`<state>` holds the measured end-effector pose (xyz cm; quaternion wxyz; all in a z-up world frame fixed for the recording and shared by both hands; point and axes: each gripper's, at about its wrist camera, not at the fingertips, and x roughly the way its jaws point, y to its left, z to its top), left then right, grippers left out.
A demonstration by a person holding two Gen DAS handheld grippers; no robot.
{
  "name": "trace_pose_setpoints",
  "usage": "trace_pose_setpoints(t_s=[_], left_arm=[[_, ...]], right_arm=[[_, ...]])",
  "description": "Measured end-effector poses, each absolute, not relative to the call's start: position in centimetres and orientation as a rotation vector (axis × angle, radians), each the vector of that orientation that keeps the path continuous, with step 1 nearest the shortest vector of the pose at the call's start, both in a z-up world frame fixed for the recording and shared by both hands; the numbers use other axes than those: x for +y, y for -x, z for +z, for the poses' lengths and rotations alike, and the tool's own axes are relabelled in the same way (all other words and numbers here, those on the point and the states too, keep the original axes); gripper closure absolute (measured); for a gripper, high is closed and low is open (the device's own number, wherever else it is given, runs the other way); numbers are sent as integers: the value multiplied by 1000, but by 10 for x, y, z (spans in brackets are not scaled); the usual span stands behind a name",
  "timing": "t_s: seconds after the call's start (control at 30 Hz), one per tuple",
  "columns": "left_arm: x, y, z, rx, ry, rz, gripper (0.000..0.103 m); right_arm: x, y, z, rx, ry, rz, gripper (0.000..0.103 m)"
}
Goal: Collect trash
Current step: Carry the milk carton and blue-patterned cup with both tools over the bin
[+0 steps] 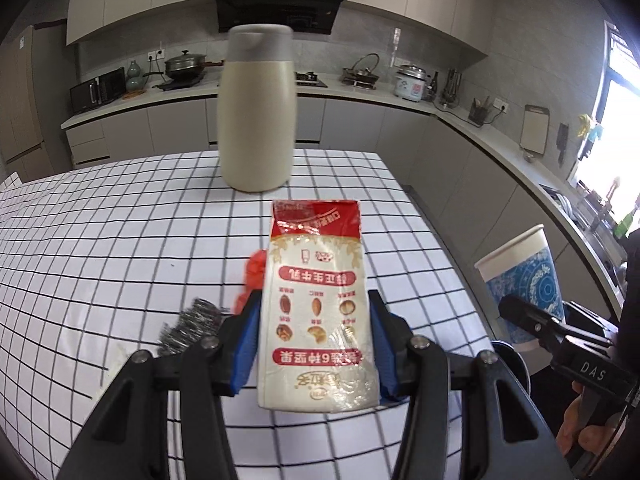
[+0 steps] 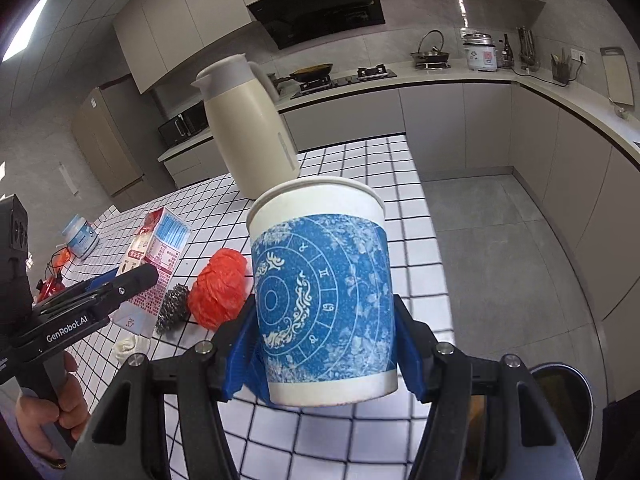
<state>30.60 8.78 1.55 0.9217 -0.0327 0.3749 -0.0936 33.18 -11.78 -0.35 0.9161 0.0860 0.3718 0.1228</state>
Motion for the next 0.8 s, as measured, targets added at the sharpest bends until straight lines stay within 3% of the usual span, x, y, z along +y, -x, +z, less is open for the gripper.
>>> trace_pose_setpoints(t_s=[0.8], left_arm=[[-134, -248, -17, 884, 3, -547, 51]], right_arm=[[-327, -218, -27, 761, -258, -7, 39]])
